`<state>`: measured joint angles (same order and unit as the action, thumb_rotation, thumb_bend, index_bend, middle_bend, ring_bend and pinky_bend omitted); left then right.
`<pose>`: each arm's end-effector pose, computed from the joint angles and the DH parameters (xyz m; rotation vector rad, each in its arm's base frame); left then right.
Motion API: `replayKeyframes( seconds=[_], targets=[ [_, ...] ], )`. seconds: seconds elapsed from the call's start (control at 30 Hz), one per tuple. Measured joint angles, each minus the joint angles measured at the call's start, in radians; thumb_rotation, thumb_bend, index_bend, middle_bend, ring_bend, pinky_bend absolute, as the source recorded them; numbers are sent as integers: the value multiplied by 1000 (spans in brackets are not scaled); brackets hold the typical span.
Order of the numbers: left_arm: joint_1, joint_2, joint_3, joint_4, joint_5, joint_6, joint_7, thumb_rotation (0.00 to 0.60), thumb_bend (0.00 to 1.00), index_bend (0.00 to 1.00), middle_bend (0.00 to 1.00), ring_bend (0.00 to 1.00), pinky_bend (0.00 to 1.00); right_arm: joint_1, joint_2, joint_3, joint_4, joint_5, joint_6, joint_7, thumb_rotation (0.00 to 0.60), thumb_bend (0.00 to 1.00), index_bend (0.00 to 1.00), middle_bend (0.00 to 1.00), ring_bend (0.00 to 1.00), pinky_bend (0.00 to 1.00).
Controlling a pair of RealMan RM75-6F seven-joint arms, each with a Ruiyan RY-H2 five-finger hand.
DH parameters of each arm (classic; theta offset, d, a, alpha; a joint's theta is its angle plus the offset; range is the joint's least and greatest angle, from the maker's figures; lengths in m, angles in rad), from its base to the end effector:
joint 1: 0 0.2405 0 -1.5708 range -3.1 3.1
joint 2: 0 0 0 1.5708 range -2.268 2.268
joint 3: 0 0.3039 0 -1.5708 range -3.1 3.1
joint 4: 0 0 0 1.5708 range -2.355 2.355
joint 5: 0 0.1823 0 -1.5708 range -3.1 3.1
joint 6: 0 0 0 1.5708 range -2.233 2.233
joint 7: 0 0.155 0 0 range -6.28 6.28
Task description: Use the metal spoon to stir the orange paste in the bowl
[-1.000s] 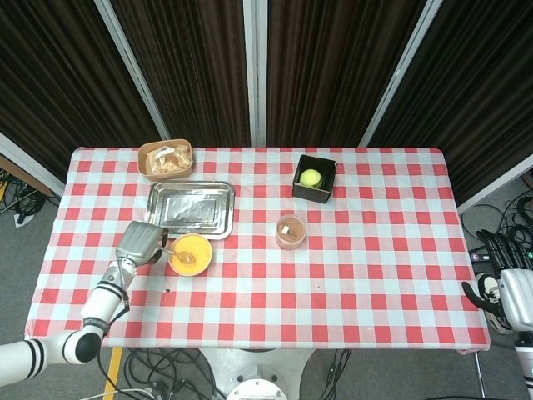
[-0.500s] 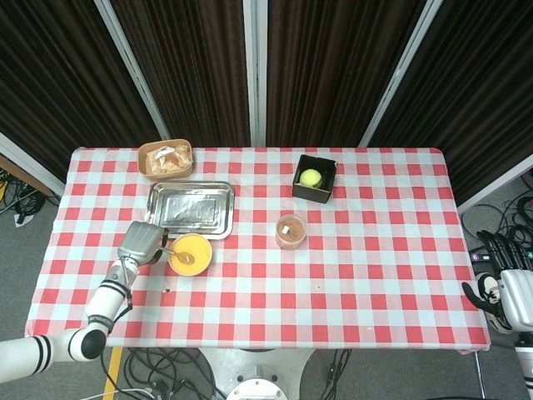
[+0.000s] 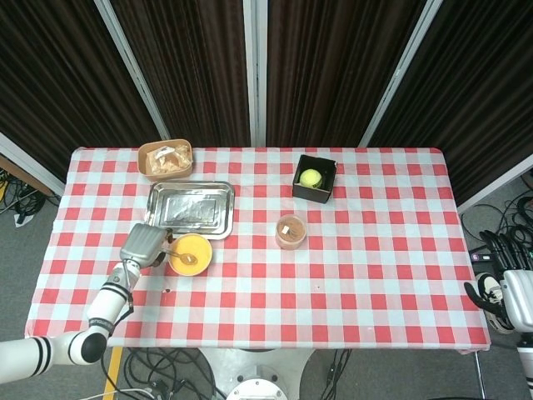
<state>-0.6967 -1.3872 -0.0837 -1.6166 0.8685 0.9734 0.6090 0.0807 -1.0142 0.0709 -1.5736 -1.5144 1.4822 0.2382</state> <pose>-0.2420 0.3593 0.0494 -1.8418 -0.9229 -0.5538 -0.3478 -0.1963 0.2486 1.3427 -0.9549 1.0006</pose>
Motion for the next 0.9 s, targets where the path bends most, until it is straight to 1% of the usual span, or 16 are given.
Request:
replayKeyframes(
  seconds=[0.17,0.47,0.9],
  targets=[
    [-4,1,10,5,-8,-6,2,600,354,495,934,925,979,2,-3,0,6,-2,-4,7,600,240,0,66,0,0],
    [-20,-26,13,46,-34,-17,-4,600,354,562,942,927,979,-1,-3,-1,9,1,-2,9,600,240,0,67,0,0],
    [-38,-24,21,52,-56,-34,-5,600,367,566,942,927,979,-1,-4,0,11,5,-5,9,600,239,0,66,0,0]
  ],
)
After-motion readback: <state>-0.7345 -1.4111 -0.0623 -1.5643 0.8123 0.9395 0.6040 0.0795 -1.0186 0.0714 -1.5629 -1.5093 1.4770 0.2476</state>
